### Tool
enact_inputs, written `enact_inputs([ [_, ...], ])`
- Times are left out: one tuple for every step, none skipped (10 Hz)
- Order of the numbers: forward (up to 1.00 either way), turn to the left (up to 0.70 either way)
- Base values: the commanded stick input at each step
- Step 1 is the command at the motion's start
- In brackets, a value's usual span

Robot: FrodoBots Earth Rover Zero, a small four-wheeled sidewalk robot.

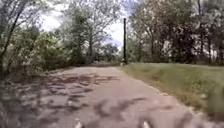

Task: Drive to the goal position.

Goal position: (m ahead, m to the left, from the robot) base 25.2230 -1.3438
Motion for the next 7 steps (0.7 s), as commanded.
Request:
enact_inputs([
  [1.0, 0.0],
  [1.0, 0.0],
  [1.0, 0.0],
  [1.0, 0.0],
  [1.0, 0.0],
  [1.0, 0.0],
  [1.0, 0.0],
])
